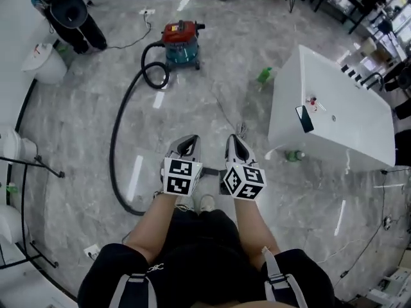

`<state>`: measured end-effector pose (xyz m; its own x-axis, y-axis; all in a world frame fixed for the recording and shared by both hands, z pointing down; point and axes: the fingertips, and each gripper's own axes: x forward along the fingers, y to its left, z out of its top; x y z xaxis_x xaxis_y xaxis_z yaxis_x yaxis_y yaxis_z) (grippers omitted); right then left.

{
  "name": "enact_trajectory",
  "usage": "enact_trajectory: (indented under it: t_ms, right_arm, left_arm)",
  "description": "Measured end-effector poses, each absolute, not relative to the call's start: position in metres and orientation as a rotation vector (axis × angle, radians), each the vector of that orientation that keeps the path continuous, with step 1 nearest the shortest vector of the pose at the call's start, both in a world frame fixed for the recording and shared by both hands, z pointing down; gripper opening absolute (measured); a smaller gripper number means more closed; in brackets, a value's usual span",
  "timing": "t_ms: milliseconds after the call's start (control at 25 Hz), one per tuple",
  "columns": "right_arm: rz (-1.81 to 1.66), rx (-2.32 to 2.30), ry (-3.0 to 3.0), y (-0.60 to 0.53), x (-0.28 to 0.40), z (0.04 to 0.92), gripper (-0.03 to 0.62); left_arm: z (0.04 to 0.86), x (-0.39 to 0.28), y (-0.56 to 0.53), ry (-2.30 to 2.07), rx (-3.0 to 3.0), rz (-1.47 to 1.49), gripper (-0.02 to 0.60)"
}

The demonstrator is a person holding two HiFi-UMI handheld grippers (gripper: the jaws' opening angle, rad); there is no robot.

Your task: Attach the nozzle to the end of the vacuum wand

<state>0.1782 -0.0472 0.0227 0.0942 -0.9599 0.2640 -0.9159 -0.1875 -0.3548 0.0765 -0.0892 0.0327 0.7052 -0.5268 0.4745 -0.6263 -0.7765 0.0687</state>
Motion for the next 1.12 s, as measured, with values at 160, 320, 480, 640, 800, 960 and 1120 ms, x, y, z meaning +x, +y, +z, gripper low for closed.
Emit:
enact_trajectory:
  t_ms: [160, 320, 480, 640, 800, 960, 1120]
  right_arm:
    - [-0.512, -2.136, 1.939, -0.028, 0.177, -0.088, 0.014]
    - [-0.333, -2.116, 1.992, -0.020, 0.176, -0.170, 0.014]
    - [-0.262, -2.086, 2.007, -0.016, 0.171, -0.207, 0.014]
    - [-0.164, -2.143, 2.026, -0.017, 0.168, -0.210, 0.014]
    - [-0.115, -2.194, 2.044, -0.012, 0.165, -0.208, 0.014]
    - [-0.158, -2.212, 2.035, -0.008, 0.165, -0.197, 0.014]
    - [-0.190, -2.210, 2.037, -0.006, 0.165, -0.193, 0.014]
  left_arm:
    - [-0.074, 0.070, -0.077, -1.015, 2.739, 0.543, 0.009]
    - [-0.147, 0.069, -0.070, -1.038, 2.788, 0.449, 0.009]
    - [-0.184, 0.059, -0.073, -1.123, 2.826, 0.419, 0.009]
    - [-0.181, 0.057, -0.077, -1.206, 2.863, 0.474, 0.009]
    - [-0.177, 0.062, -0.075, -1.164, 2.847, 0.463, 0.009]
    - [-0.182, 0.062, -0.070, -1.107, 2.839, 0.424, 0.009]
    - [-0.185, 0.064, -0.067, -1.039, 2.836, 0.399, 0.009]
